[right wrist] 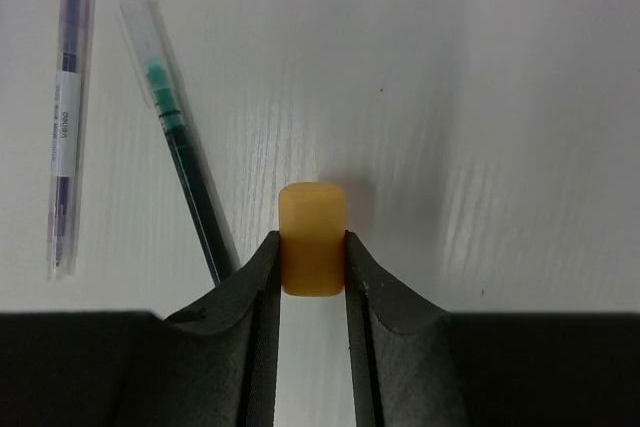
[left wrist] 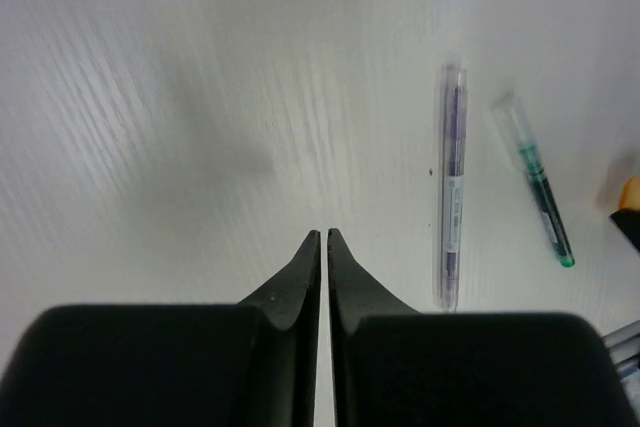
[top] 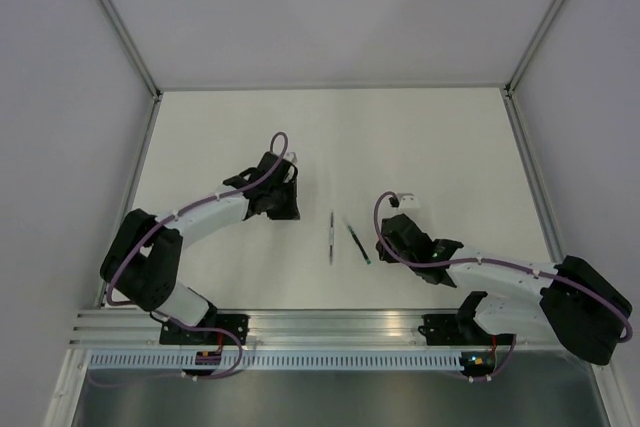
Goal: Insert the pens into the pen caps
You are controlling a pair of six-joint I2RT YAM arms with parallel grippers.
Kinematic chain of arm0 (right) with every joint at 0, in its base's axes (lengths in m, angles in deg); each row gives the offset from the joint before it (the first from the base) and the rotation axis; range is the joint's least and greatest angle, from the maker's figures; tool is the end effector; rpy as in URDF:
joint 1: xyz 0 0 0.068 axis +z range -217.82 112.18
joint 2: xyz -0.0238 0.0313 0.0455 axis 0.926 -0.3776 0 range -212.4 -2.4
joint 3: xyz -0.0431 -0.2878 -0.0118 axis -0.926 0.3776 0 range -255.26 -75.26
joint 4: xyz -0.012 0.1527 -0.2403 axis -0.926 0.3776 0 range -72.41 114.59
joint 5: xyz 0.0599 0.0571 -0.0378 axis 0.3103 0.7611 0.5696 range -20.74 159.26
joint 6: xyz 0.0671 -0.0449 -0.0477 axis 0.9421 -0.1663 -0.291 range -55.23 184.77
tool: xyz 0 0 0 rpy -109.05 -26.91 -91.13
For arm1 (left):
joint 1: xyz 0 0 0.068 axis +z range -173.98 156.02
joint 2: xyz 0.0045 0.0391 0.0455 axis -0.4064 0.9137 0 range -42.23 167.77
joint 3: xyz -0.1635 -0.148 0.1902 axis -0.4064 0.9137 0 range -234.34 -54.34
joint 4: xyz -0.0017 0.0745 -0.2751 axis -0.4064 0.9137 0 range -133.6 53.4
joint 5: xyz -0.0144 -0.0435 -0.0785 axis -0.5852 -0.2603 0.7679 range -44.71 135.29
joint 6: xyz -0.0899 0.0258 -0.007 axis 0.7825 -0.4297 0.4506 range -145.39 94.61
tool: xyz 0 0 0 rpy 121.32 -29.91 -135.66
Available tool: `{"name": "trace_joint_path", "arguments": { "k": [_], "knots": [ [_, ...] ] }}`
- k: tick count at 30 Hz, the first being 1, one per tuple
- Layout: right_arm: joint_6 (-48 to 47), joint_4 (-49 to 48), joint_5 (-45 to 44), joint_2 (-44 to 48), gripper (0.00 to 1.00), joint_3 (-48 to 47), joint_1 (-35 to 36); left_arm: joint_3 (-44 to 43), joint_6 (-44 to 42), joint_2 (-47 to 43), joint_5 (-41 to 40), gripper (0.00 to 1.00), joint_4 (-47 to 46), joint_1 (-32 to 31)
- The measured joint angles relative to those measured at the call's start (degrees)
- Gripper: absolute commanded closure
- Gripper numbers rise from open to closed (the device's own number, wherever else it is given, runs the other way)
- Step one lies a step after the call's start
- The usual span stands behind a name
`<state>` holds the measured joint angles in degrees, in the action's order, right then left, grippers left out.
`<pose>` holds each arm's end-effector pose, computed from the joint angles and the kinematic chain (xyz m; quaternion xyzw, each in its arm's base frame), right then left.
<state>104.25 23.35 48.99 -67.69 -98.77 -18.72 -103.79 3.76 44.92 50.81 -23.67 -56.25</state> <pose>0.1836 0.1671 0.1223 -0.0135 0.9197 0.1314 0.3697 0.2839 -0.1889 0.1449 0.0396 0.9585 -0.1819 0.2158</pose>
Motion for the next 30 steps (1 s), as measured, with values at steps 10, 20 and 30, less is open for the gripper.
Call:
{"name": "trace_joint_path", "arguments": {
  "k": [10,20,30],
  "knots": [
    [2.8,-19.1,5.7,-6.3,1.0,5.5,0.0,-21.4,-9.2,3.4,-14.1,0.71,12.8,8.7],
    [4.8,-31.1,9.9,-9.3,1.0,8.8,0.2,-25.2,-14.7,10.7,-25.3,0.56,28.0,15.5],
    [6.9,-27.3,9.9,1.0,1.0,11.6,0.2,-21.9,-15.8,10.8,-34.6,0.43,30.3,16.7]
  ]
}}
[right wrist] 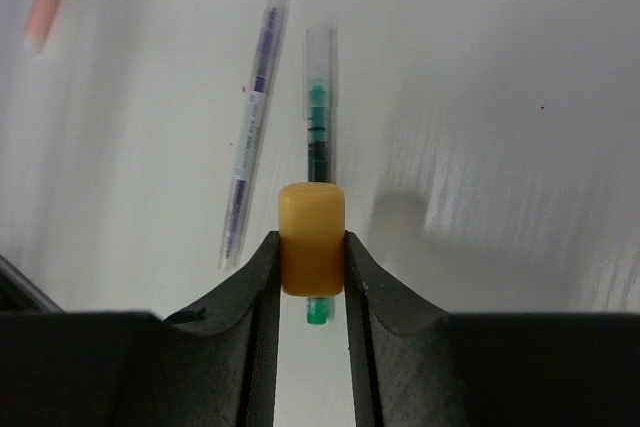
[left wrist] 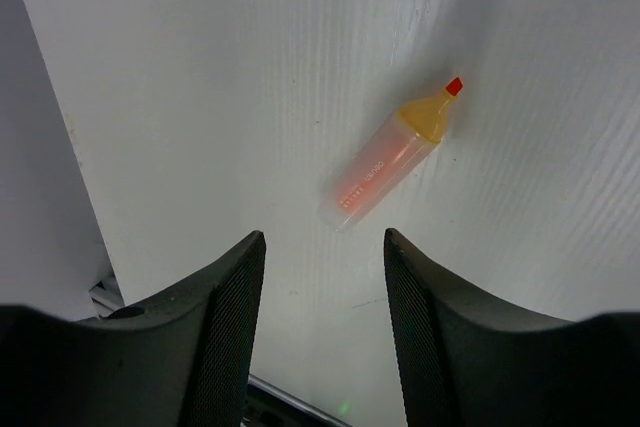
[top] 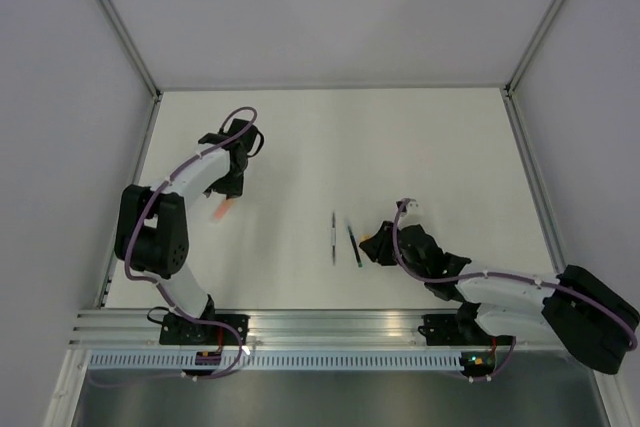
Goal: Insert the pens into the pen caps
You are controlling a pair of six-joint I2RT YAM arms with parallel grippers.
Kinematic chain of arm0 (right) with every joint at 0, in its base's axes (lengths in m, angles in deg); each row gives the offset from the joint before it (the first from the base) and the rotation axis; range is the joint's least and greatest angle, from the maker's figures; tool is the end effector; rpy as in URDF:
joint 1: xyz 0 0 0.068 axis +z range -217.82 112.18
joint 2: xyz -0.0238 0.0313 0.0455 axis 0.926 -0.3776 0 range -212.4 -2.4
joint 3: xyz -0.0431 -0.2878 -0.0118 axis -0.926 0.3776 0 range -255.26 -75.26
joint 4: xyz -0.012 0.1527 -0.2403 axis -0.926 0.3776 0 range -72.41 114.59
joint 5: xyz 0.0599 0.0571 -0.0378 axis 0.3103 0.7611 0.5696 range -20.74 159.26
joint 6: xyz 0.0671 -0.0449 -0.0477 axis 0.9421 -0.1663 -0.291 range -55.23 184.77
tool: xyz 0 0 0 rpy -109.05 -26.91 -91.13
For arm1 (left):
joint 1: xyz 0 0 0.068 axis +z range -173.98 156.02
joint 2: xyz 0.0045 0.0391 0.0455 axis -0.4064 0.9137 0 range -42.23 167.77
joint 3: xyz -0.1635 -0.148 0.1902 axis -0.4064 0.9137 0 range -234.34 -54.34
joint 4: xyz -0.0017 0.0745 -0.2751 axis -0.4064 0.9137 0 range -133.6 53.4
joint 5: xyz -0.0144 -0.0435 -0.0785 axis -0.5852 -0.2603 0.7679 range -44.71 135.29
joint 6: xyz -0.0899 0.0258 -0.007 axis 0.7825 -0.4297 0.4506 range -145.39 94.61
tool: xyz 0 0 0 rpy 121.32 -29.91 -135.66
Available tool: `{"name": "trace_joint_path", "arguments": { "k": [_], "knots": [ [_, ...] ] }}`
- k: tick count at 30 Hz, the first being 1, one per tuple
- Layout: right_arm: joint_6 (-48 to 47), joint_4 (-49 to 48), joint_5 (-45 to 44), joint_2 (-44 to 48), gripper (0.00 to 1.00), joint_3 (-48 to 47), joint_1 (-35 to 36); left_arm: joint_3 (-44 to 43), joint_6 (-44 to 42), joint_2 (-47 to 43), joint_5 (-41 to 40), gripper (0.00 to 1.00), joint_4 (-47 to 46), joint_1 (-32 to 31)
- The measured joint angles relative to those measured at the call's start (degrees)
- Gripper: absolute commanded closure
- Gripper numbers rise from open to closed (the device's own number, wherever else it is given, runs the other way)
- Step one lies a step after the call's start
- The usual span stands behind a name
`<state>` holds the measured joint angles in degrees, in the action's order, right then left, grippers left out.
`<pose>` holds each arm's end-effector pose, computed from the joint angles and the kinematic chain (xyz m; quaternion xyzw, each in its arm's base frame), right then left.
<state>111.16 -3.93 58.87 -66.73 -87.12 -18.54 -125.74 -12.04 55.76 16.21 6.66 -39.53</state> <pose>0.1710 0.1752 0.1102 0.0227 0.8674 0.3108 0.3878 0.3591 -0.0573 0.1825 -0.0102 0.9620 0.2139 0.1696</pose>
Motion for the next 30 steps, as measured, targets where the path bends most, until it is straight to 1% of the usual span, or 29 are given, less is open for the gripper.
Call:
{"name": "trace_joint_path", "arguments": {
  "k": [2,7,10,13,15,18,22,26,29,30],
  "knots": [
    [0.5,2.8,0.0,5.9,1.0,0.3,0.0,2.0,-1.1,0.2,-0.8,0.42,-0.7,0.0],
    [0.6,12.6,-0.3,25.7,1.0,-0.7,0.0,4.5,-5.2,2.6,-0.3,0.41,-3.1,0.1],
    [-0.3,20.1,-0.6,35.8,1.0,-3.0,0.0,4.7,-6.9,3.2,4.3,0.41,-4.9,1.2],
    [-1.6,26.9,-1.3,43.0,1.0,-5.4,0.0,4.3,-7.6,3.3,8.8,0.41,-5.9,3.8],
    [-2.4,29.8,-1.6,45.7,1.0,-6.6,0.0,3.6,-8.3,3.7,10.6,0.4,-5.7,5.8],
    [-3.4,32.5,-1.7,47.2,1.0,-7.0,0.0,2.7,-9.6,5.0,13.3,0.4,-5.9,7.7],
    [-4.1,34.5,-1.4,47.0,1.0,-7.0,0.0,2.6,-11.2,8.4,16.7,0.4,-5.3,7.7],
    [-4.5,34.7,-0.6,47.0,1.0,-7.0,0.0,2.0,-12.6,8.9,17.5,0.41,-4.9,7.5],
    [-4.7,35.3,-0.4,47.4,1.0,-7.0,0.0,1.5,-12.9,9.4,18.1,0.46,-4.5,7.6],
    [-4.7,35.6,-0.4,47.7,1.0,-7.0,0.0,1.3,-13.0,9.6,18.6,0.51,-4.3,7.6]
  ]
}}
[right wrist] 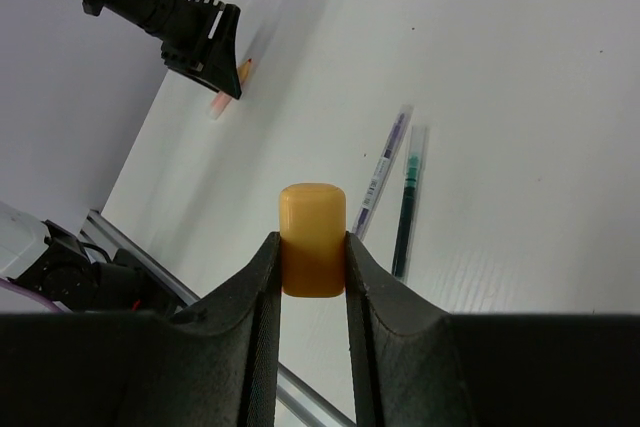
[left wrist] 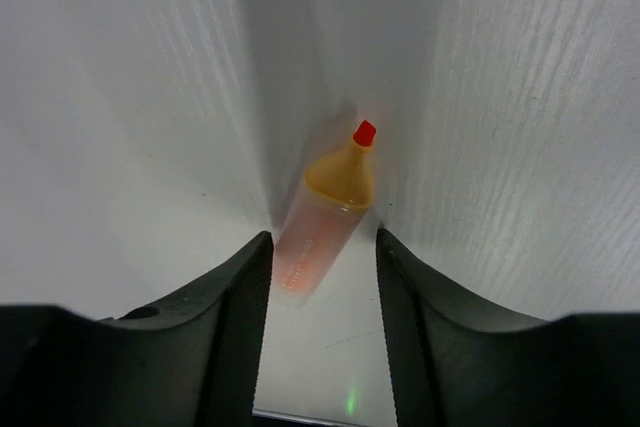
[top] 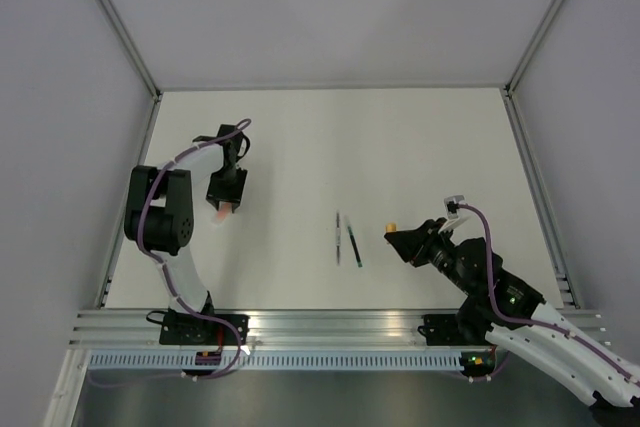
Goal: Insert the pens into the pen caps
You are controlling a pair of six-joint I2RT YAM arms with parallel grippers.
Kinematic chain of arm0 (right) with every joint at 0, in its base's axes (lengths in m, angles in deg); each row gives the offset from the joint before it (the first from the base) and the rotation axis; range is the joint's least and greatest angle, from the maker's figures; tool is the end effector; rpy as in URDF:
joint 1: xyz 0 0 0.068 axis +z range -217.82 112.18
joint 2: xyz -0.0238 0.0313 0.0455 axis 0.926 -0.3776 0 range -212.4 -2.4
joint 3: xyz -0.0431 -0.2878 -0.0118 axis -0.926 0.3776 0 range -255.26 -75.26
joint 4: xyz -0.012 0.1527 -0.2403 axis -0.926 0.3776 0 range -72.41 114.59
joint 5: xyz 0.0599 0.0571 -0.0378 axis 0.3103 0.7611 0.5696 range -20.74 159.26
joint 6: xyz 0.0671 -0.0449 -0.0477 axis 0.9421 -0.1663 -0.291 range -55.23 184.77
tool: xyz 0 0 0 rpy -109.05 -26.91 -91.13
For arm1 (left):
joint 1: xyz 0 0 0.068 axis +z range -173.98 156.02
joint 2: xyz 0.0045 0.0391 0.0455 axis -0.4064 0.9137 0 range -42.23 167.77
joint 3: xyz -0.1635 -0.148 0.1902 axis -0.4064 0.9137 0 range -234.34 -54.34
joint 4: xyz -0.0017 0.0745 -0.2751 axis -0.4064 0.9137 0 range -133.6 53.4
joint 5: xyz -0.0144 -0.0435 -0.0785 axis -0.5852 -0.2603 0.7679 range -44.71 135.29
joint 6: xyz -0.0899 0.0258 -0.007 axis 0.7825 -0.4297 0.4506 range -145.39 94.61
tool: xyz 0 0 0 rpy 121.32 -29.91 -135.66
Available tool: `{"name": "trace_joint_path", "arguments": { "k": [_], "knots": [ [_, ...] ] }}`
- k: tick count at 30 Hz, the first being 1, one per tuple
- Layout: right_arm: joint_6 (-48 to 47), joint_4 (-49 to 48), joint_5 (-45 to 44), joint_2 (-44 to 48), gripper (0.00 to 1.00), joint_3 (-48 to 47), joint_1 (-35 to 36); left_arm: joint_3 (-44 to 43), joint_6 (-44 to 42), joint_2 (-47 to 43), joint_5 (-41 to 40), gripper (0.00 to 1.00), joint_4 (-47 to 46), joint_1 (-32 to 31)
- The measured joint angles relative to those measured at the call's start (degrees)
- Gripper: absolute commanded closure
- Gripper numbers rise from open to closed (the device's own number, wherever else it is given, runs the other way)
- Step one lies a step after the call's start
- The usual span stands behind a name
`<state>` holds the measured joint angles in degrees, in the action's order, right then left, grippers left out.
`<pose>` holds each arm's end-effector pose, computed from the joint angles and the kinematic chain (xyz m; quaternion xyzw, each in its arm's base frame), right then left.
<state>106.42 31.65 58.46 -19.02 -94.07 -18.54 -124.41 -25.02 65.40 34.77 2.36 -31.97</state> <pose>0.1230 0.1185 0.2324 0.0077 0.7752 0.3959 0.4921 0.3726 -0.0367 0.1101 0.0609 0.9923 0.0872 0.0628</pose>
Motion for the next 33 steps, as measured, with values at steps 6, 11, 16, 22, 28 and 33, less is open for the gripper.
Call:
{"name": "trace_joint_path", "arguments": {
  "k": [6,11,16,22,28,33],
  "knots": [
    [-0.2,0.1,-0.1,-0.2,1.0,0.0,0.0,-0.9,0.0,1.5,1.9,0.84,1.0,-0.4],
    [-0.5,0.2,-0.2,-2.2,1.0,0.0,0.0,-1.4,0.1,2.1,1.3,0.98,2.0,-1.2],
    [-0.6,-0.4,-0.7,-5.9,1.0,-0.3,0.0,0.0,3.1,0.2,2.8,0.98,1.6,-2.7],
    [-2.1,0.1,-4.2,-21.2,1.0,-6.8,0.0,2.0,10.3,-4.6,10.3,0.98,-1.9,-10.1],
    [-3.6,0.1,-10.4,-41.4,1.0,-15.5,-0.9,7.6,17.0,-19.6,18.6,0.98,-15.5,-21.8],
    [-3.6,0.1,-11.9,-48.9,1.0,-15.4,-3.5,18.6,21.8,-31.2,24.5,0.98,-25.8,-22.7]
  ]
}}
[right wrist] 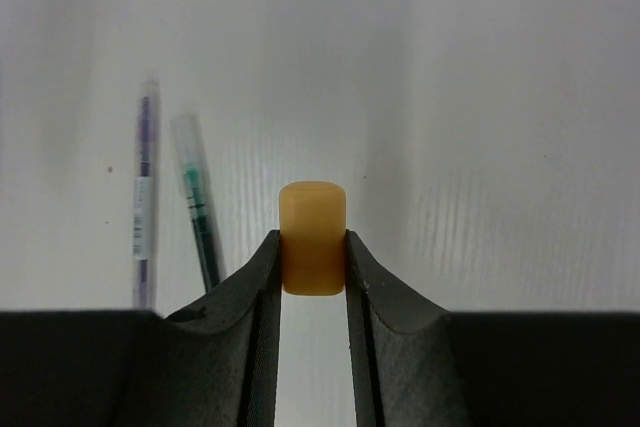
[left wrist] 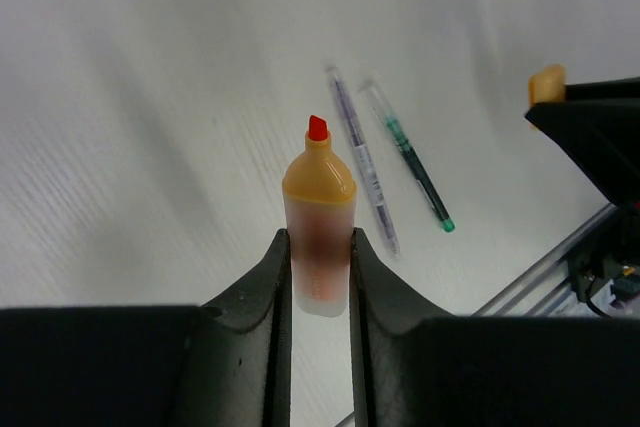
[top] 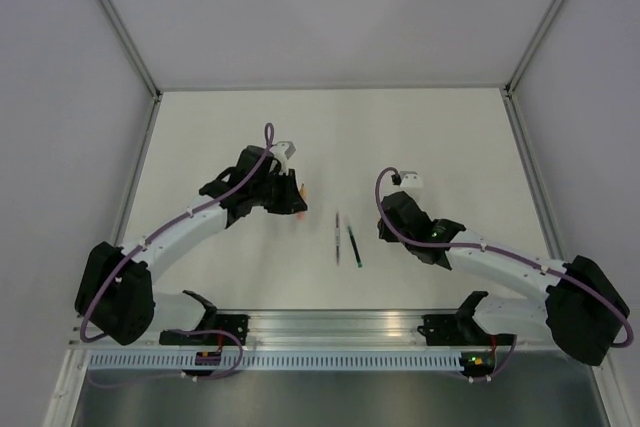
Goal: Insert the pens into the pen caps
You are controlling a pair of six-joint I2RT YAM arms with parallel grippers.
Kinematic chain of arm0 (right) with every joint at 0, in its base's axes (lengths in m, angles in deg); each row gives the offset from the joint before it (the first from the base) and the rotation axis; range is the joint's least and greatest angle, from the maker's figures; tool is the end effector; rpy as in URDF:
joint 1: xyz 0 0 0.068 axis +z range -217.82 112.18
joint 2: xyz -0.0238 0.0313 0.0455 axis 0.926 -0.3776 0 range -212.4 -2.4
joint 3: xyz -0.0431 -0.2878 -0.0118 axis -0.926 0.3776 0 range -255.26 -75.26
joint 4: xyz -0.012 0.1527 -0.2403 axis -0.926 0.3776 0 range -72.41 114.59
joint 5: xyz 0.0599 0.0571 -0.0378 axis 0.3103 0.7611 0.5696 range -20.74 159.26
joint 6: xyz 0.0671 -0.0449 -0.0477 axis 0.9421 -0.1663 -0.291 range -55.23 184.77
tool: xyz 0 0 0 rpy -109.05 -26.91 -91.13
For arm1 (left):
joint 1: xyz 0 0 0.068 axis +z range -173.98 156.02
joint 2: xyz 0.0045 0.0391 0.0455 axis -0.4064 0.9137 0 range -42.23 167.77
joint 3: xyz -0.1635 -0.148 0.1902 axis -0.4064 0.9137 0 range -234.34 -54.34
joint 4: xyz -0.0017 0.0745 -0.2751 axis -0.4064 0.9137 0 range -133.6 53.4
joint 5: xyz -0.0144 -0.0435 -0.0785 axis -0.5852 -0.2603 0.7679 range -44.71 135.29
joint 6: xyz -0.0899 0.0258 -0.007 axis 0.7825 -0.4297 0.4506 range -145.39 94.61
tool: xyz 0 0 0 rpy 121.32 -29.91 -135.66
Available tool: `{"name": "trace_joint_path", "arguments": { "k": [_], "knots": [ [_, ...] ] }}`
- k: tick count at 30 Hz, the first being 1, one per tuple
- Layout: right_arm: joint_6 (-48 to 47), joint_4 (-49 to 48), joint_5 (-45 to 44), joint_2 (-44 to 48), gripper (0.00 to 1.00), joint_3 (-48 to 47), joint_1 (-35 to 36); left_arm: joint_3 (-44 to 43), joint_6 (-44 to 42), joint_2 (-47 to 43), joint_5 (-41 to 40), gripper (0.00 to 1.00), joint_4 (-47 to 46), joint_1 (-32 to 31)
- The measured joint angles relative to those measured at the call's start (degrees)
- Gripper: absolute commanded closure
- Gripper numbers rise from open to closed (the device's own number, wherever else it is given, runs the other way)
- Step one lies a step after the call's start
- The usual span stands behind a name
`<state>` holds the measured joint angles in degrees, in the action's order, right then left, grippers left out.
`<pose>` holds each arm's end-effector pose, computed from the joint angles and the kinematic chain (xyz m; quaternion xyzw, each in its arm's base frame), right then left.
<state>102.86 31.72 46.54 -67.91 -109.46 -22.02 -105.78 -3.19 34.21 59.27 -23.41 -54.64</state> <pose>0.2125 0.1716 0.1736 0.0135 0.9102 0.1128 0.3983 0.2766 -0.1878 0.2182 0.1140 0.9117 -0.2691 0.2887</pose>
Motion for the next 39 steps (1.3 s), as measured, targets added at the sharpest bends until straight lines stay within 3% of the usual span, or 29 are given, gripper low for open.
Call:
{"name": "trace_joint_path", "arguments": {
  "k": [8,13,19,21,25,31,39],
  "knots": [
    [-0.2,-3.7,0.6,-15.0,0.88,-0.1,-4.6,10.4,3.1,-7.4,11.5,0.98,-13.9,0.4],
    [-0.6,-7.5,-0.2,-20.0,0.7,-2.8,-4.7,19.4,3.9,-15.1,16.7,0.98,-25.3,0.4],
    [-0.6,-9.7,-1.8,-23.2,0.56,-5.1,-4.7,24.9,5.2,-15.8,20.2,0.98,-34.0,0.4],
    [-0.6,-9.6,-1.8,-23.2,0.44,-5.3,-4.7,25.9,5.5,-16.5,20.9,0.98,-35.8,0.3],
    [-1.1,-5.4,-1.9,-19.8,0.35,-5.3,-4.7,27.2,5.9,-18.4,21.2,0.98,-38.5,0.3],
    [-3.8,1.9,-1.9,-8.5,0.37,-10.4,-4.7,27.5,6.1,-18.6,22.4,0.98,-40.5,0.2],
    [-7.3,-7.0,13.7,8.5,0.37,-13.4,-4.8,27.5,6.5,-18.9,22.6,0.98,-41.3,-0.3]
  ]
}}
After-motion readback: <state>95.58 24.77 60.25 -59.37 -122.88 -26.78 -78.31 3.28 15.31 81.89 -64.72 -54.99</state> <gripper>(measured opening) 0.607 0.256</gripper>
